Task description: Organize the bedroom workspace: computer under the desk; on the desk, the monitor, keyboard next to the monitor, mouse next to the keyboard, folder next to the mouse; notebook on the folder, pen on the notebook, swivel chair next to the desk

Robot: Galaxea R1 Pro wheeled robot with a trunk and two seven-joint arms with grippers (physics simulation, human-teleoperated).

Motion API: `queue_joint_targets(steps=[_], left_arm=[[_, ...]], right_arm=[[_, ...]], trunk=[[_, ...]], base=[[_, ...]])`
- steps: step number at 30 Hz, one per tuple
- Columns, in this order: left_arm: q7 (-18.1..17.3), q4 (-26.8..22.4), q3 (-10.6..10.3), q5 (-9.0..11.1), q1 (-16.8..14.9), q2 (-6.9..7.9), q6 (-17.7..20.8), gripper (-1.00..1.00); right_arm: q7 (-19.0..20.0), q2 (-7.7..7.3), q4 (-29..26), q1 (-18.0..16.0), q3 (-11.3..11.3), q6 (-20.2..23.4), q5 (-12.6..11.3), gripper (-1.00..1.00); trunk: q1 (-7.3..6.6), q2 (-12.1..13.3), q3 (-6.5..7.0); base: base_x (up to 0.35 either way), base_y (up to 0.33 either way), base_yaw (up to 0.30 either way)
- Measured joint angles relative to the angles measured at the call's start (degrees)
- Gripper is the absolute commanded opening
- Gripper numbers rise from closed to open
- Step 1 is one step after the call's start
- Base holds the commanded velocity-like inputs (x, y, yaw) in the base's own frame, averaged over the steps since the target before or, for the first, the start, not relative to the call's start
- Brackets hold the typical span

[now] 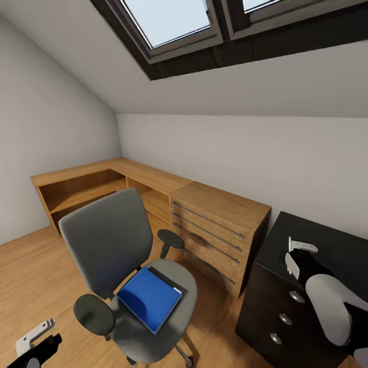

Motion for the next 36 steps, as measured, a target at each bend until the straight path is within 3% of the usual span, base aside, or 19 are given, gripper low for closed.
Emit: queue_joint_targets(steps=[4,8,9,16,28,31,33,36], left_arm=[[-0.01,0.03,0.5,0.49,0.0,-0.12,0.61,1.0],[-0.08,2.11,3.76,0.5,0.0,-0.22,0.66,1.0],[-0.08,2.26,4.13,0.51,0.0,-0.28,0.66,1.0],[-0.04,2.99,5.92,0.48,0.0,-0.73,0.6,1.0],[-0.01,3.57,6.02,0.41,0.0,-0.77,0.6,1.0],[0.05,4.49,5.99,0.34,0.0,-0.76,0.53,1.0],[0.07,5.29,5.93,0.25,0.0,-0.76,-0.09,1.0],[0.11,8.63,5.25,0.16,0.0,-0.77,-6.94,1.0]], right_arm=[[0.02,0.03,0.0,0.0,0.01,0.04,0.0,-1.0],[0.05,0.0,-0.07,0.02,0.03,0.08,0.0,-1.0],[0.05,-0.01,-0.07,0.01,0.04,0.08,0.0,1.0],[-0.16,0.05,-0.16,0.0,0.06,0.07,-0.01,1.0],[-0.07,0.05,-0.36,0.0,0.06,0.0,-0.07,1.0],[-0.04,0.25,-2.72,0.03,-0.01,0.47,-0.14,1.0],[-0.06,0.88,-5.41,0.06,-0.07,2.34,-0.18,1.0],[-0.12,4.78,-14.04,0.13,-0.25,14.53,-0.22,1.0]], trunk=[[0.0,0.0,0.0],[0.0,0.0,0.0],[0.0,0.0,0.0],[0.0,0.0,0.0],[0.0,0.0,0.0],[0.0,0.0,0.0],[0.0,0.0,0.0],[0.0,0.0,0.0]], base=[[0.0,0.0,0.0],[0.0,0.0,0.0],[0.0,0.0,0.0],[0.0,0.0,0.0],[0.0,0.0,0.0],[0.0,0.0,0.0],[0.0,0.0,0.0],[0.0,0.0,0.0]])
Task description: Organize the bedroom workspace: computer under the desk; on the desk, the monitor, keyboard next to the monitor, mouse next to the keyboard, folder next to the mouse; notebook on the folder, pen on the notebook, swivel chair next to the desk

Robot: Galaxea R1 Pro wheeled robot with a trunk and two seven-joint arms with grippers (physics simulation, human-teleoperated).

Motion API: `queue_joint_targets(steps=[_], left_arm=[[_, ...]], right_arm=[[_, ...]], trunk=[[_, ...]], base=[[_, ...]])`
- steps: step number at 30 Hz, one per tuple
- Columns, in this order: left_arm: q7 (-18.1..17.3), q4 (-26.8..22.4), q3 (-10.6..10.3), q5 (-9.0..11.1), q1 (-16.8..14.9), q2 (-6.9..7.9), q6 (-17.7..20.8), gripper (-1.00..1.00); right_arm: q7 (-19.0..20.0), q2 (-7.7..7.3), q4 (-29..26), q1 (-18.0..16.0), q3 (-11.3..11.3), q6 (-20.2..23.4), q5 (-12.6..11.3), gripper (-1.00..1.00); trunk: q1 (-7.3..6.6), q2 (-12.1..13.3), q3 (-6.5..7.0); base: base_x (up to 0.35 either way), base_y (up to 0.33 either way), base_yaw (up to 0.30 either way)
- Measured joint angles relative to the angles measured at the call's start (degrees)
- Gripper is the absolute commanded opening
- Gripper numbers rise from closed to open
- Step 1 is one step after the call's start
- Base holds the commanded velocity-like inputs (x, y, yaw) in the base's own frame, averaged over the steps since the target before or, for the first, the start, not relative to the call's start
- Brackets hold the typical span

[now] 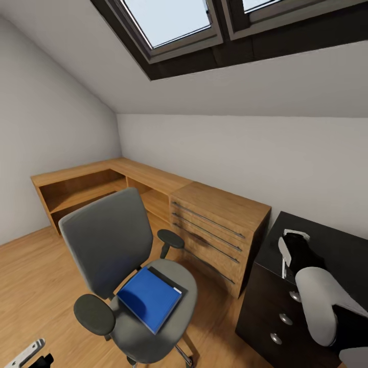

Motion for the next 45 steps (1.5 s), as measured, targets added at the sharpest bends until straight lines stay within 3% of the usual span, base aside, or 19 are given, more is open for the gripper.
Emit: queue_joint_targets(steps=[3,5,8,15,20,23,27,33,36,40,45], left_arm=[[-0.01,1.47,-1.11,-0.01,0.0,0.0,-3.76,1.0],[-0.01,1.81,-1.46,-0.01,0.0,-0.02,-4.73,1.0],[-0.01,1.94,-1.61,0.0,0.01,-0.06,-5.06,1.0],[0.05,2.06,-1.67,0.0,0.01,-0.09,-5.3,1.0],[0.01,2.06,-1.64,0.01,0.01,-0.09,-5.37,1.0],[0.04,2.06,-1.63,0.0,0.01,-0.09,-5.39,1.0],[0.05,2.06,-1.62,0.01,0.01,-0.09,-5.39,1.0],[0.07,2.06,-1.59,0.02,0.01,-0.09,-5.39,1.0],[0.09,2.06,-1.59,0.07,0.01,-0.09,-5.39,1.0],[0.09,2.06,-1.59,0.09,0.01,-0.1,-5.45,1.0],[0.09,2.06,-1.59,0.1,0.01,-0.13,-5.47,1.0]], right_arm=[[0.54,4.15,-9.72,0.32,-0.11,11.36,0.03,1.0],[1.3,7.68,-16.71,2.25,0.03,15.69,-0.07,1.0],[1.64,10.09,-20.98,5.4,0.35,17.15,0.27,1.0],[1.79,14.29,-23.43,7.74,1.92,17.71,0.28,1.0],[1.9,14.87,-23.3,8.43,4.36,17.52,0.42,1.0],[2.02,15.09,-23.24,10.31,9.94,17.31,0.27,1.0],[2.04,15.12,-23.42,11.8,13.71,16.8,0.27,1.0],[3.05,15.13,-23.56,12.61,14.87,15.53,0.23,1.0],[8.28,14.98,-23.59,12.73,14.98,15.25,0.29,1.0],[18.64,14.41,-23.48,12.77,15.12,13.29,0.2,1.0],[22.16,14.2,-23.21,12.78,15.13,10.06,0.42,1.0]], trunk=[[0.0,0.0,0.0],[0.0,0.0,-0.01],[0.0,0.0,-0.07],[0.0,0.0,-0.3],[0.0,0.0,-0.48],[0.0,0.0,-0.6],[0.0,0.0,-0.75],[0.0,0.0,-0.97],[0.0,0.0,-1.09],[0.0,0.0,-1.24],[0.0,0.0,-1.45]], base=[[0.0,0.0,0.023],[0.0,0.0,0.174],[0.0,0.0,0.225],[0.0,0.0,0.253],[0.0,0.0,0.259],[0.0,0.0,0.259],[0.0,0.0,0.259],[0.0,0.0,0.259],[0.0,0.0,0.258],[0.0,0.0,0.257],[0.0,0.0,0.255]])
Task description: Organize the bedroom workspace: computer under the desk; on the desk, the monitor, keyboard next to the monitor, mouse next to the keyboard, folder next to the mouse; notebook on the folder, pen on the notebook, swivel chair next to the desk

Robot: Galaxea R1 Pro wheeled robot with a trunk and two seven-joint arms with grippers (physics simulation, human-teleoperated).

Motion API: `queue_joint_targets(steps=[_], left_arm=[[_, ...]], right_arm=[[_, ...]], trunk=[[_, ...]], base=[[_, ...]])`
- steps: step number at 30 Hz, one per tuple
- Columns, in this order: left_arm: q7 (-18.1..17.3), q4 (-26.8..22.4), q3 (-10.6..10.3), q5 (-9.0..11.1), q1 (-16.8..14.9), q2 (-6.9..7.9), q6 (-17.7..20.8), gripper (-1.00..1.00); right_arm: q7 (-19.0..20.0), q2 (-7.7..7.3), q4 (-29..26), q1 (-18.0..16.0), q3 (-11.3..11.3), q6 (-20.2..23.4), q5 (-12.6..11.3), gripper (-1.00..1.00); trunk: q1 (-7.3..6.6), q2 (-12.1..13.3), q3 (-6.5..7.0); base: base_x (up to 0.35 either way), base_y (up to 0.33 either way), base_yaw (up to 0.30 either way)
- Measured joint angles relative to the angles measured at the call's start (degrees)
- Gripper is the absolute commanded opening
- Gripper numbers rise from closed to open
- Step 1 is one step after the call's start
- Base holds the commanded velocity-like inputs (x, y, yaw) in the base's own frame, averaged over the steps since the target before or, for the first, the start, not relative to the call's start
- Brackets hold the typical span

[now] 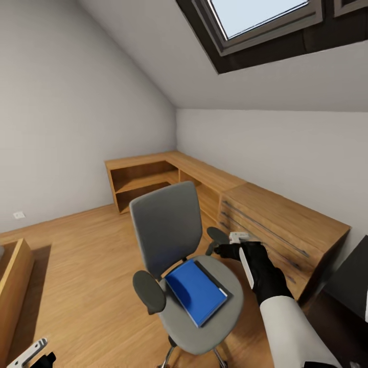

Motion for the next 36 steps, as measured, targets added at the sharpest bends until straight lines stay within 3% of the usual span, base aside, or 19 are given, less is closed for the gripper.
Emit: queue_joint_targets(steps=[15,22,27,36], left_arm=[[-0.13,0.56,-0.04,0.01,0.0,-0.04,0.0,1.0],[-0.08,0.54,-0.04,0.07,-0.01,-0.05,-0.01,1.0],[-0.01,0.54,-0.05,0.08,-0.01,-0.05,-0.01,1.0],[0.0,0.61,-0.09,-0.07,-0.01,-0.89,-0.04,1.0]], right_arm=[[1.2,-0.45,3.58,0.0,0.03,-8.24,0.39,1.0],[1.28,-1.79,5.74,0.11,0.1,-12.39,0.56,1.0],[1.33,-2.32,8.67,0.16,0.53,-16.98,2.67,1.0],[1.33,-2.56,12.54,0.16,1.96,-24.21,4.26,1.0]], trunk=[[0.0,0.0,-0.68],[0.0,0.0,-0.81],[0.0,0.0,-0.82],[1.97,-3.6,-2.43]], base=[[0.0,0.0,0.238],[0.0,0.0,0.054],[0.0,0.0,0.005],[0.0,0.0,0.0]])
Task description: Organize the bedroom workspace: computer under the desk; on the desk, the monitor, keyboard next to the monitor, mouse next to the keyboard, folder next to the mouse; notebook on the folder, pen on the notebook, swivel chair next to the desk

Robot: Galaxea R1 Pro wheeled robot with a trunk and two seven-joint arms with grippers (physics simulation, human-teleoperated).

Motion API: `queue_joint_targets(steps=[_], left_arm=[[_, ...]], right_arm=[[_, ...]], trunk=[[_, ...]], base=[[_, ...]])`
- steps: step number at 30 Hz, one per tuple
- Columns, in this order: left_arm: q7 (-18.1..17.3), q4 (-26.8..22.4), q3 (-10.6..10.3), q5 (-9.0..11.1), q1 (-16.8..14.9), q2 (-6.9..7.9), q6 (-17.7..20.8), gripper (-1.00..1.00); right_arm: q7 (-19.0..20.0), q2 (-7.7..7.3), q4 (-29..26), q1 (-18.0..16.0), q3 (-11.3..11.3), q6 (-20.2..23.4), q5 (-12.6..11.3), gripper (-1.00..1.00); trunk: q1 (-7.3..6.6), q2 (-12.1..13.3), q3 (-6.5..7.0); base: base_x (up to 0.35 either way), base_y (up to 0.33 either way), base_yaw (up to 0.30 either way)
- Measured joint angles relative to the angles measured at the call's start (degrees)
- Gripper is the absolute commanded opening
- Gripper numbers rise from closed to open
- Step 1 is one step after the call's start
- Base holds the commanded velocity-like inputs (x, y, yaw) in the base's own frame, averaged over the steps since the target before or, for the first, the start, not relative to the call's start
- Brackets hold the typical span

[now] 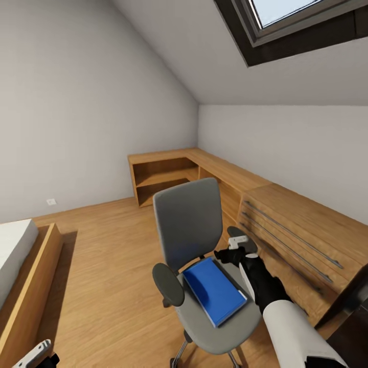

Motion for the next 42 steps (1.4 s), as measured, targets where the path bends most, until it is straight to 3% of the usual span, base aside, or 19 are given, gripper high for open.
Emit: queue_joint_targets(steps=[4,8,17,21,22,25,26,30,32,35,38,42], left_arm=[[0.04,0.01,0.0,-0.43,0.0,-0.52,-0.04,1.0],[0.05,0.02,0.0,-2.56,0.0,-0.7,-0.05,1.0],[-0.04,0.57,-0.48,-3.56,0.0,-0.7,0.1,1.0],[0.17,-5.09,-2.92,-3.53,0.0,-0.75,1.28,1.0],[0.42,-9.08,-5.19,-3.47,0.0,-0.98,3.38,1.0],[0.88,-15.02,-8.7,-3.39,0.01,-1.54,8.22,1.0],[1.49,-18.49,-10.71,-3.25,0.03,-2.25,12.9,1.0],[3.74,-23.47,-13.53,-3.03,-1.13,-4.6,24.77,1.0],[4.34,-23.85,-14.04,-2.88,-3.23,-5.46,27.42,1.0],[5.05,-20.1,-14.67,-2.69,-9.77,-6.93,30.54,1.0],[5.06,-17.02,-14.79,-2.31,-12.78,-7.53,31.39,1.0],[4.92,-15.54,-14.64,-1.36,-14.05,-8.02,31.17,1.0]], right_arm=[[-0.01,-0.11,2.29,-0.03,0.19,-3.19,0.38,1.0],[-0.05,-0.11,3.9,-0.01,0.33,-6.59,1.06,1.0],[0.03,-0.09,7.2,-0.07,0.73,-7.99,1.24,1.0],[0.71,-0.11,7.43,-0.18,0.68,-6.54,1.06,1.0],[1.34,-0.07,7.46,-0.25,0.62,-4.66,0.94,1.0],[2.26,-0.02,7.47,-0.37,0.55,-1.72,0.67,1.0],[2.71,0.0,7.43,-0.45,0.52,-0.1,0.26,1.0],[3.27,0.03,7.38,-1.16,0.48,2.24,-1.35,1.0],[3.27,0.03,7.39,-1.74,0.48,2.64,-2.07,1.0],[2.91,0.05,7.49,-2.62,0.38,2.96,-3.25,1.0],[2.81,0.0,7.69,-2.88,-0.02,2.95,-4.24,1.0],[2.73,-0.02,8.27,-2.98,-0.59,2.84,-5.13,1.0]], trunk=[[0.88,-1.61,-0.72],[1.76,-3.21,-1.44],[3.73,-6.82,-3.05],[4.61,-8.43,-3.77],[4.83,-8.83,-3.94],[5.49,-10.03,-4.49],[5.71,-10.43,-4.66],[6.59,-12.04,-5.38],[7.03,-12.84,-5.74],[7.69,-14.04,-6.28],[8.35,-15.24,-6.82],[9.23,-16.85,-7.54]], base=[[0.0,0.0,0.0],[0.0,0.0,0.0],[0.0,0.0,0.0],[0.0,0.0,0.0],[0.0,0.0,0.0],[0.0,0.0,0.0],[0.0,0.0,0.0],[0.0,0.0,0.0],[0.0,0.0,0.0],[0.0,0.0,0.0],[0.0,0.0,0.0],[0.0,0.0,0.0]])
